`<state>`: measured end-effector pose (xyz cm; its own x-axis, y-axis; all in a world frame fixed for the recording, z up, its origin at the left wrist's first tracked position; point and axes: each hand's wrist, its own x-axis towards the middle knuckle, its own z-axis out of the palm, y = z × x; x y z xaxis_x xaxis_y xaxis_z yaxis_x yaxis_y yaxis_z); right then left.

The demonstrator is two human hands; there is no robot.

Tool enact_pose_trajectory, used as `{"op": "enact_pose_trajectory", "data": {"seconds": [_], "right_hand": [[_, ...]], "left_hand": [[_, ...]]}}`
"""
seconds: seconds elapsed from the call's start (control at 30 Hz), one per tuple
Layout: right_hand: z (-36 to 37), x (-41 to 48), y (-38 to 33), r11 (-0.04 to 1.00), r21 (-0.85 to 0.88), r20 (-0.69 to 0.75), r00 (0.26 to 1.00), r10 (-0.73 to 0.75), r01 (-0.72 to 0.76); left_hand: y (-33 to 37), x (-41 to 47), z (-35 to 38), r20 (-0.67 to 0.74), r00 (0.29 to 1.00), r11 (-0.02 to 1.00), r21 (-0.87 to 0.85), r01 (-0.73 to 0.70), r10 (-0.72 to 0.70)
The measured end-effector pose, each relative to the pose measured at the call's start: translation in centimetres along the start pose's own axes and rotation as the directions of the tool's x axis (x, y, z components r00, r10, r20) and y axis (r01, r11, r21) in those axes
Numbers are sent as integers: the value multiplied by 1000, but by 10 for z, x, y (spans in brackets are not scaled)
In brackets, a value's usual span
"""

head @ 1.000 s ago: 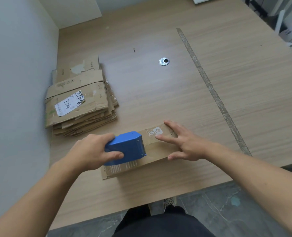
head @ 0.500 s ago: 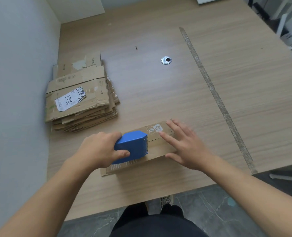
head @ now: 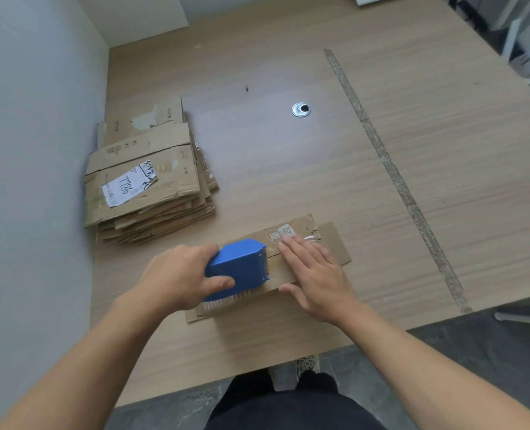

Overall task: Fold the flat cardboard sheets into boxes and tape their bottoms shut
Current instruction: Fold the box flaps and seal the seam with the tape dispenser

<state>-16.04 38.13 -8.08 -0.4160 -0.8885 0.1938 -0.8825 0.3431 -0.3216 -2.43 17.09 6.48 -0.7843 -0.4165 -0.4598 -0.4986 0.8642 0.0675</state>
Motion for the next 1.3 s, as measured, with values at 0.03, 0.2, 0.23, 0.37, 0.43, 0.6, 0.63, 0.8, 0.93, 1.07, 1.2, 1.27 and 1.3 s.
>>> {"op": "enact_pose_trajectory", "data": {"seconds": [0.03,0.2,0.23,0.37,0.43,0.6,0.63,0.8,0.93,1.07,1.2,1.27,1.3], "right_hand": [[-1,1,0,1000,4,2,1000,3,-3],[3,-4,2,996,70,-55,997,55,-51],[4,-5,2,998,49,-80,996,41,-38],[9,-3,5,998,-65,-73,997,-1,-3],[7,-3,3,998,-62,-68,998,14,-18],[2,-4,0,998,-46,-16,999,48,-49],[2,-4,0,997,-52,-4,999,53,-53],[-3,-4,-2,997,-35,29,997,72,-71],[-6,-3,-4,995,-45,64,994,91,-88],[-7,-3,-4,993,-81,97,991,92,-84],[-5,-2,-4,990,-110,112,989,101,-89],[-5,-2,-4,990,-110,106,989,99,-88],[-4,-2,-4,990,-109,98,990,97,-86]], "left_hand": [[0,0,-1,-3,1000,1000,-3,2,-2],[-1,-2,-1,-17,1000,1000,-8,7,-7],[0,-2,-1,-20,1000,1000,-5,8,-8],[0,0,-1,-31,999,1000,-5,16,-16],[-3,2,-1,-45,999,1000,-9,18,-19],[-8,2,-3,-59,998,1000,-8,7,-7],[-9,2,-3,-58,998,1000,-18,3,-4],[-17,3,-11,-23,1000,997,-78,-6,4],[-36,1,-20,37,999,990,-142,15,-10],[-48,0,-18,50,998,970,-242,-15,28],[-62,1,-18,78,996,963,-269,-15,38],[-75,-3,-19,107,994,957,-290,8,24],[-82,-5,-20,124,992,953,-302,23,16]]}}
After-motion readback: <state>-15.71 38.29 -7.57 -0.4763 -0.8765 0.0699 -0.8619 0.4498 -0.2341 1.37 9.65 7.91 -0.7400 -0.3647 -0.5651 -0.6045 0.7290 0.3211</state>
